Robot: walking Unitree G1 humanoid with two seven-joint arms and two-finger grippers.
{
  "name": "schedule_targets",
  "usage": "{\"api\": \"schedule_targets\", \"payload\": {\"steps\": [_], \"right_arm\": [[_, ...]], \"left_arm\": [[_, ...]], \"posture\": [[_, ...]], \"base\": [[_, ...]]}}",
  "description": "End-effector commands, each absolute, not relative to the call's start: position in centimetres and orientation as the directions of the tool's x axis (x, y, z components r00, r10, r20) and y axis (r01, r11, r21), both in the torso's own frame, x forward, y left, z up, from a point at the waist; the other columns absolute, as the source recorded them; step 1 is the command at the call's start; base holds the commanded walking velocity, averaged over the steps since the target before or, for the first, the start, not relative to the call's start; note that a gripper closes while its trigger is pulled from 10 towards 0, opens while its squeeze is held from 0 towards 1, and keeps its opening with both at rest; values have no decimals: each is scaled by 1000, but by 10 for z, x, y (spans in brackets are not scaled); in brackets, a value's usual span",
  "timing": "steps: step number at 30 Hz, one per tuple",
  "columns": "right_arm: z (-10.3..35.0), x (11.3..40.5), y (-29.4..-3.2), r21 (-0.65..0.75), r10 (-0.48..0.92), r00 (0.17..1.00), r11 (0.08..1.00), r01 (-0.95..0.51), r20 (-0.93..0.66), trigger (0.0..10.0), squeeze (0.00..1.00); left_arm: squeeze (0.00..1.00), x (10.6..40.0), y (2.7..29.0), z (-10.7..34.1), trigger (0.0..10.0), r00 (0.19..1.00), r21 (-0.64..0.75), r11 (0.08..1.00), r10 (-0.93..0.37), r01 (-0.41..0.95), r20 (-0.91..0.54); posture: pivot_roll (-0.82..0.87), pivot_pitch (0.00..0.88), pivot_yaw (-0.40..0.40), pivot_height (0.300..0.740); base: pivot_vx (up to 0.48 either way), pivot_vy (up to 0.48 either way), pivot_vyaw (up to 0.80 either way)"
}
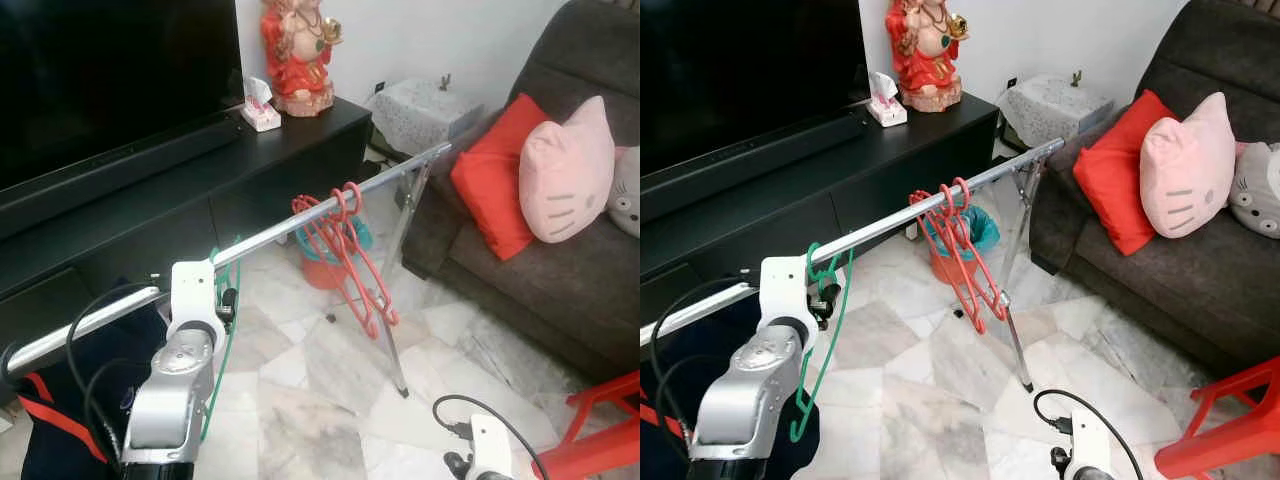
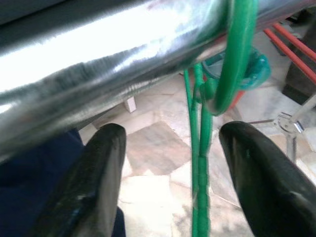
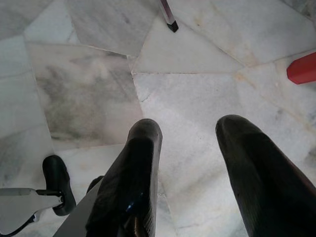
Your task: Hang hanger
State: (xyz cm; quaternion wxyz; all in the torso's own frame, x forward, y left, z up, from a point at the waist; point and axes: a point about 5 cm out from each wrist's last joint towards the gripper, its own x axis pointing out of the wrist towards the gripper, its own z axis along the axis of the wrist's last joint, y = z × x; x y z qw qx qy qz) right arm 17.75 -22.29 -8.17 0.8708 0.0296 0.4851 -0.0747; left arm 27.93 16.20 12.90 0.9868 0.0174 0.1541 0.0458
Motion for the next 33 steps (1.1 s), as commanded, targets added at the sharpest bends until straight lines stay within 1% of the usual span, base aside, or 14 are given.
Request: {"api": "schedule_targets", "payload": {"steps": [1, 4, 5, 6, 9, 13, 14, 15, 16, 17, 24, 28, 31, 33], "right_arm": [[-82, 176, -226, -30, -109, 510, 987, 160, -853, 10000, 0], [-82, 176, -226, -30, -107, 510, 987, 157, -853, 10000, 0], [-82, 176, -227, -31, -107, 510, 987, 155, -854, 10000, 0], [-82, 176, -227, -32, -107, 510, 988, 154, -854, 10000, 0], [-82, 176, -227, -31, -105, 510, 988, 152, -854, 10000, 0], [-81, 176, -227, -37, -102, 511, 990, 137, -853, 10000, 0], [-81, 176, -227, -37, -103, 511, 990, 137, -853, 10000, 0], [-81, 176, -227, -37, -102, 511, 990, 137, -854, 10000, 0], [-81, 176, -227, -37, -102, 511, 990, 136, -854, 10000, 0], [-81, 177, -227, -37, -101, 511, 990, 134, -854, 10000, 0], [-81, 177, -228, -36, -98, 512, 991, 131, -853, 10000, 0], [-81, 176, -228, -35, -97, 511, 991, 130, -854, 10000, 0], [-81, 177, -228, -33, -95, 513, 991, 128, -853, 10000, 0], [-81, 177, -228, -30, -94, 515, 991, 131, -852, 10000, 0]], "left_arm": [[1000, 275, 161, 135, 10000, 953, 34, 999, 50, -42, -299], [1000, 271, 160, 142, 10000, 955, 28, 998, -47, 58, -292], [1000, 267, 156, 146, 10000, 948, 65, 982, -155, 179, -276], [1000, 265, 155, 147, 10000, 944, 72, 974, -186, 213, -272], [1000, 261, 157, 145, 10000, 933, 24, 970, -225, 242, -282], [1000, 255, 165, 139, 10000, 903, 57, 949, -274, 309, -332], [1000, 253, 174, 137, 10000, 901, 90, 946, -263, 310, -345], [741, 252, 180, 135, 10000, 902, 89, 949, -255, 302, -350], [63, 251, 187, 133, 10000, 904, 103, 953, -233, 286, -358], [0, 248, 199, 130, 10000, 908, 96, 962, -204, 254, -365], [0, 238, 228, 120, 10000, 918, -16, 987, -157, 162, -364], [0, 227, 232, 114, 10000, 906, -107, 969, -247, 223, -345], [0, 223, 237, 111, 10000, 918, -170, 967, -235, 188, -320], [0, 220, 236, 114, 10000, 924, -282, 937, -281, 206, -260]], "posture": [[97, 0, -69, 740], [98, 0, -70, 740], [102, 0, -72, 740], [102, 0, -72, 740], [104, 0, -74, 740], [107, 0, -76, 740], [109, 0, -77, 740], [111, 0, -78, 740], [111, 0, -78, 740], [114, 0, -79, 740], [113, 0, -81, 740], [120, 0, -80, 740], [116, 0, -80, 740], [122, 0, -86, 740]], "base": [[0, 0, 0], [0, 0, 0], [0, 0, 0], [0, 0, 0], [0, 0, 0], [0, 0, 0], [0, 0, 0], [0, 0, 0], [0, 0, 0], [0, 0, 0], [0, 0, 0], [0, 0, 0], [0, 0, 0], [0, 0, 0]]}}
